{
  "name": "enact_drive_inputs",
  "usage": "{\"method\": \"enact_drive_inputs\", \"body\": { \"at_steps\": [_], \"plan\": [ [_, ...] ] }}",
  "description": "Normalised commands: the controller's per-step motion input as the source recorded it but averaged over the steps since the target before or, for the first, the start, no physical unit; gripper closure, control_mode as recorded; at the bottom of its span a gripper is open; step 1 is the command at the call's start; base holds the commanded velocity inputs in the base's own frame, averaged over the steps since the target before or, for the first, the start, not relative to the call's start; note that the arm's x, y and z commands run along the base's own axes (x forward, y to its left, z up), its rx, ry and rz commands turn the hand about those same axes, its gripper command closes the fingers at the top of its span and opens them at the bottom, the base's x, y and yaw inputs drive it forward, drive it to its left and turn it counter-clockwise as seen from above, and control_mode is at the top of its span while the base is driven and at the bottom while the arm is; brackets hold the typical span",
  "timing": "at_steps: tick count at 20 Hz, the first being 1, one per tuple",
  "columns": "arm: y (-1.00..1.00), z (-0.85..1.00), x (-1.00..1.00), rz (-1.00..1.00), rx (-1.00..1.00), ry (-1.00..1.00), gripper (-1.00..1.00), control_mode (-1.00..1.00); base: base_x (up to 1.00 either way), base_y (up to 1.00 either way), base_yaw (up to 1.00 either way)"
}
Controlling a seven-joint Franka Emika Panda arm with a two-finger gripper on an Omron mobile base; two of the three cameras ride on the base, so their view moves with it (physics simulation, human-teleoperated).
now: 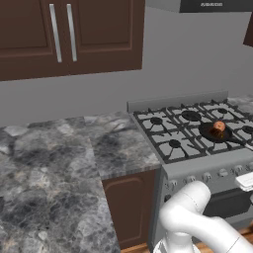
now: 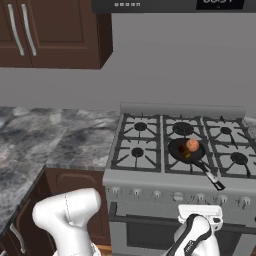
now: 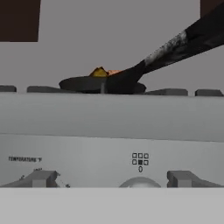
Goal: Put the onion and sweet potato in the pan. Then turn on the front center burner and set the heat to medium.
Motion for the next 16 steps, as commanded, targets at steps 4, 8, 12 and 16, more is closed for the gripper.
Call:
{"method": "enact_drive_inputs", "body": {
  "at_steps": [4,8,12,16],
  "plan": [
    [-0.16,-0.43,0.0,0.0,0.0,0.01,-1.0,-1.0,0.0,0.0,0.0],
    [-0.08,-0.11,0.09,0.0,0.0,0.0,-1.0,-1.0,0.0,0.0,0.0],
    [0.0,-0.01,0.22,0.0,0.0,0.0,-1.0,-1.0,0.0,0.0,0.0],
    [0.0,-0.18,0.18,0.0,0.0,0.01,-1.0,-1.0,0.0,0.0,0.0]
  ]
}}
